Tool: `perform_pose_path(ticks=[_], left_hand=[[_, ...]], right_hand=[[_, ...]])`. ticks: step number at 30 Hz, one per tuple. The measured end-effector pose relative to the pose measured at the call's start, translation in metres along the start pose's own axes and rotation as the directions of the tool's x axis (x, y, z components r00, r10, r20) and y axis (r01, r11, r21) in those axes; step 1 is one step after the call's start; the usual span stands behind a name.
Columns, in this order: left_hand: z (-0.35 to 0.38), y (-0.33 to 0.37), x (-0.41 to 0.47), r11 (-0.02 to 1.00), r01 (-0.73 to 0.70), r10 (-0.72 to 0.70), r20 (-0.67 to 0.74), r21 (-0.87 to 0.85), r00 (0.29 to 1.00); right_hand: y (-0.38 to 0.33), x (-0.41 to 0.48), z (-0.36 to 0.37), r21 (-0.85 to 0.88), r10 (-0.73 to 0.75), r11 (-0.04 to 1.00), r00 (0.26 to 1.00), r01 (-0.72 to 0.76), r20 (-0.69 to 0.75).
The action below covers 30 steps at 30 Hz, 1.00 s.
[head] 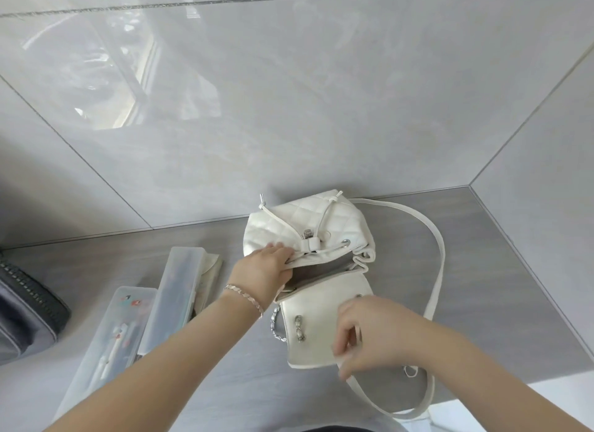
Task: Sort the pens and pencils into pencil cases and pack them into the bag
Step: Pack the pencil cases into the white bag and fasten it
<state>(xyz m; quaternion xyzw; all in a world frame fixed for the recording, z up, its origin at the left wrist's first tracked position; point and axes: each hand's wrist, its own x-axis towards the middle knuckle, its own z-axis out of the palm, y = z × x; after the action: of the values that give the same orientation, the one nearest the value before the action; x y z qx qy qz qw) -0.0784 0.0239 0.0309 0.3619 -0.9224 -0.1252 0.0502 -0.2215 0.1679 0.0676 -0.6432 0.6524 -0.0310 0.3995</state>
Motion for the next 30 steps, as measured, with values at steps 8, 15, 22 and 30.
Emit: perform_pose_path(ticks=[8, 15, 22, 30], left_hand=[[0.005, 0.006, 0.003, 0.996, 0.049, -0.065, 0.229, 0.074, 0.971], [0.008, 0.013, -0.004, 0.988, 0.078, -0.115, 0.293, 0.133, 0.949], [0.005, 0.011, -0.011, 0.993, 0.062, -0.092, 0.349, 0.098, 0.933], [-0.004, 0.008, -0.016, 0.982, -0.066, -0.011, 0.407, 0.175, 0.913]], right_hand=[[-0.013, 0.048, -0.019, -0.004, 0.25, 0.945, 0.733, -0.326, -0.633], [-0.025, 0.085, -0.025, -0.17, 0.381, 0.861, 0.829, -0.48, -0.409], [-0.028, 0.065, -0.002, 0.096, 0.11, 0.994, 0.717, -0.061, -0.688], [-0.029, 0.072, -0.091, 0.39, 0.184, 0.881, 0.566, 0.268, -0.804]])
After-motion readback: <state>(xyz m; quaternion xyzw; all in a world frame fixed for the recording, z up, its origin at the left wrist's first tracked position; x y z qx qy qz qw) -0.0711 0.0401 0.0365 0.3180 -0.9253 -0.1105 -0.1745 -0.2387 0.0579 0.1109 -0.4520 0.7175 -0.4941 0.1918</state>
